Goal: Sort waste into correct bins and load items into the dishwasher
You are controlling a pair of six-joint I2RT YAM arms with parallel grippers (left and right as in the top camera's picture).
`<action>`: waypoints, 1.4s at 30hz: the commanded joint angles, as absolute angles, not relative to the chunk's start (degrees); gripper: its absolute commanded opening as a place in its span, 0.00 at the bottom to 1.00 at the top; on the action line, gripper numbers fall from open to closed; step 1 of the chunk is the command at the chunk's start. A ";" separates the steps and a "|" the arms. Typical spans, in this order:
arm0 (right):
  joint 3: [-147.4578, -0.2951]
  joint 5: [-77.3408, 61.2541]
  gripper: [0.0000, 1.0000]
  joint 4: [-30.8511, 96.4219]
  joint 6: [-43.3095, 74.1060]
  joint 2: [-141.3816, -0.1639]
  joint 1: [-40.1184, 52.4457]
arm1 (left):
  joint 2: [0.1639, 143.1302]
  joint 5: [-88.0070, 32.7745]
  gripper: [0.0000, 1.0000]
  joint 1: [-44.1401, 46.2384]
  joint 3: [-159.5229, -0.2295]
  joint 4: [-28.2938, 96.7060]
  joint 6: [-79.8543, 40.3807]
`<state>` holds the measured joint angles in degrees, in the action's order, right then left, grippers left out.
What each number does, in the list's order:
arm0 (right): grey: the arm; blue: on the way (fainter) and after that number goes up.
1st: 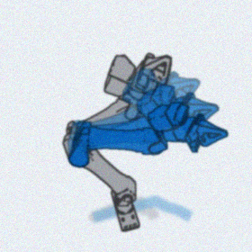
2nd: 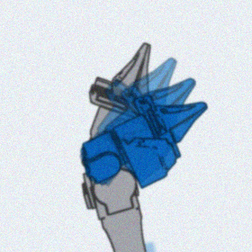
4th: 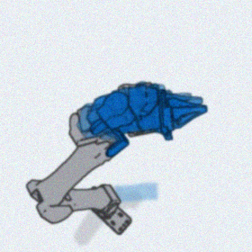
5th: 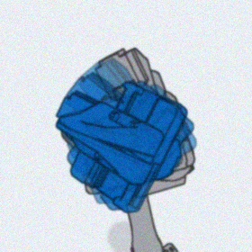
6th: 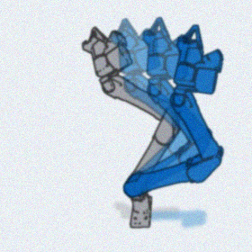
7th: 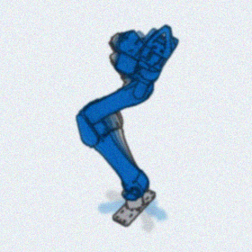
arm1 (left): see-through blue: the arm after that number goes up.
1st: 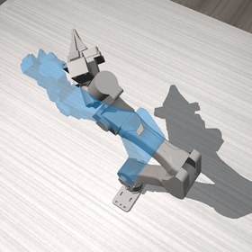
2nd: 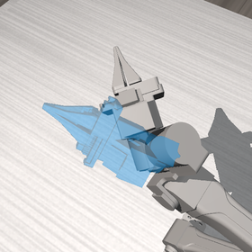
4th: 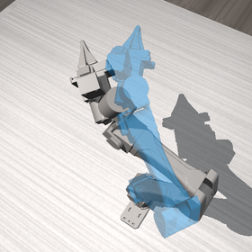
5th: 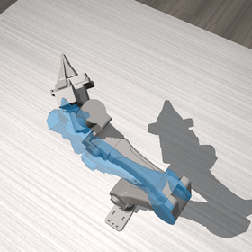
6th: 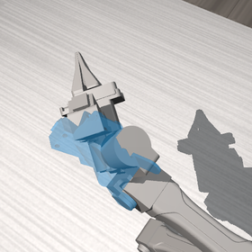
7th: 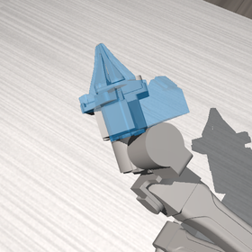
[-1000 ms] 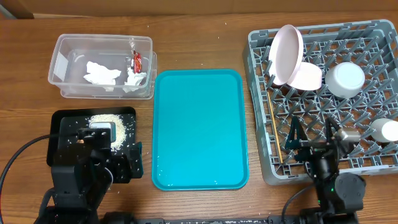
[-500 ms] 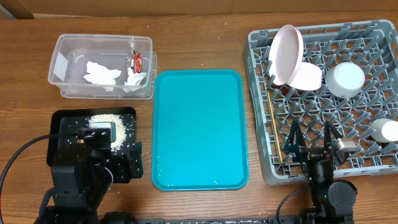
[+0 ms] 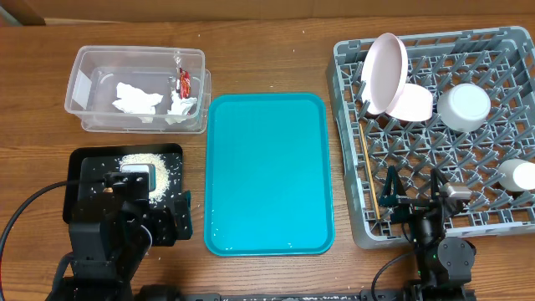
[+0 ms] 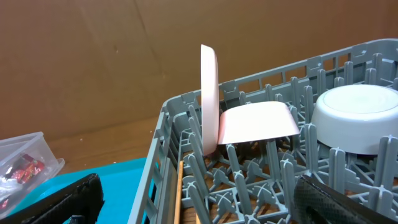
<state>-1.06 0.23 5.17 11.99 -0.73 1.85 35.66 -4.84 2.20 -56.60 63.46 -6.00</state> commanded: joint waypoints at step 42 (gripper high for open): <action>-0.45 -4.75 1.00 4.40 0.14 -0.16 1.48 | 35.51 -4.25 1.00 2.07 -56.36 63.42 -6.83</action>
<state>-1.06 -4.58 4.75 0.62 -0.73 1.85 35.66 -4.84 2.20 -56.60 63.44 -6.00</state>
